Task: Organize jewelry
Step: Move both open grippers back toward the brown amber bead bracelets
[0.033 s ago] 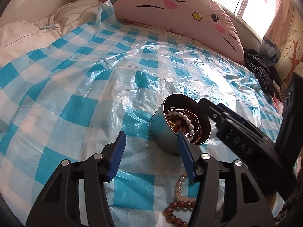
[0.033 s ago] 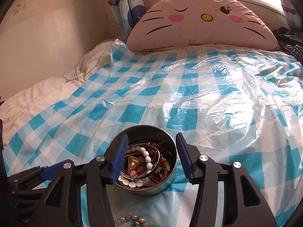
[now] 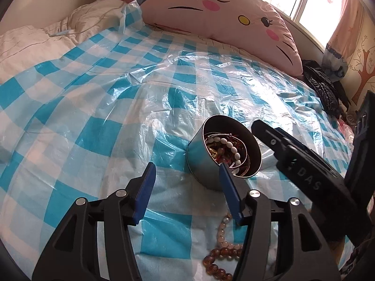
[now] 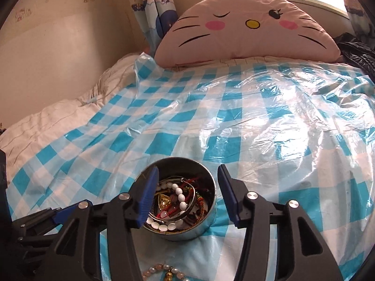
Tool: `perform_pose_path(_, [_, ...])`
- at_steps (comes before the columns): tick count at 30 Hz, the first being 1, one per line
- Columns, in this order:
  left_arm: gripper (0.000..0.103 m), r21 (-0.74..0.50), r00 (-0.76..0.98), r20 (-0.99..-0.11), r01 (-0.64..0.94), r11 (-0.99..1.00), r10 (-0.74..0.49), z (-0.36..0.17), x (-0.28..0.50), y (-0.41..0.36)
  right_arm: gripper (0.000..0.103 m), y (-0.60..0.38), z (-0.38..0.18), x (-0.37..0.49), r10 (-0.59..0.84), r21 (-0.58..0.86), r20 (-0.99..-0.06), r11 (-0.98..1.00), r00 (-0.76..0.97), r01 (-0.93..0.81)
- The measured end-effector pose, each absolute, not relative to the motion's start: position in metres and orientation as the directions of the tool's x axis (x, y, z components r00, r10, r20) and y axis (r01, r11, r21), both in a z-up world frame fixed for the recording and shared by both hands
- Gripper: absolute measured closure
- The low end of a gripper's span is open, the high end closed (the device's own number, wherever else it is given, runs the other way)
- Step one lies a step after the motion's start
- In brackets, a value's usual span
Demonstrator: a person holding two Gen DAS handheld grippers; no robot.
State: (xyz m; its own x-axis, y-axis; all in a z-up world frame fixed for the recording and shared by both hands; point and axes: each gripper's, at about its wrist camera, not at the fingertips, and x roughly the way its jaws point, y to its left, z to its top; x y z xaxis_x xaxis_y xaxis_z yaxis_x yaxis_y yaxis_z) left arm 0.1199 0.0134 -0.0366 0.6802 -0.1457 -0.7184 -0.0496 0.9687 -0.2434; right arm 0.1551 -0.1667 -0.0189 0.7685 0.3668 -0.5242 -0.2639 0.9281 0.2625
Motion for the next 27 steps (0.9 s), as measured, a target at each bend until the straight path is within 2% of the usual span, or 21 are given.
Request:
perform_pose_path(5, [0.047, -0.199, 0.692, -0.715, -0.063, 0.978, -0.101, -0.034, 0.106, 0.015, 0.047, -0.186, -0.019, 0.142, 0.343, 0.292, -0.548, 0.933, 0.763, -0.210])
perform_pose_path(11, [0.045, -0.200, 0.693, -0.715, -0.084, 0.976, -0.088, -0.034, 0.096, 0.022, 0.046, -0.205, -0.027, 0.119, 0.305, 0.303, -0.592, 0.942, 0.746, -0.144])
perform_pose_path(27, [0.041, -0.185, 0.635, -0.761, -0.019, 0.983, -0.131, -0.044, 0.050, 0.012, 0.046, -0.225, -0.048, 0.080, 0.279, 0.305, -0.678, 0.948, 0.680, -0.084])
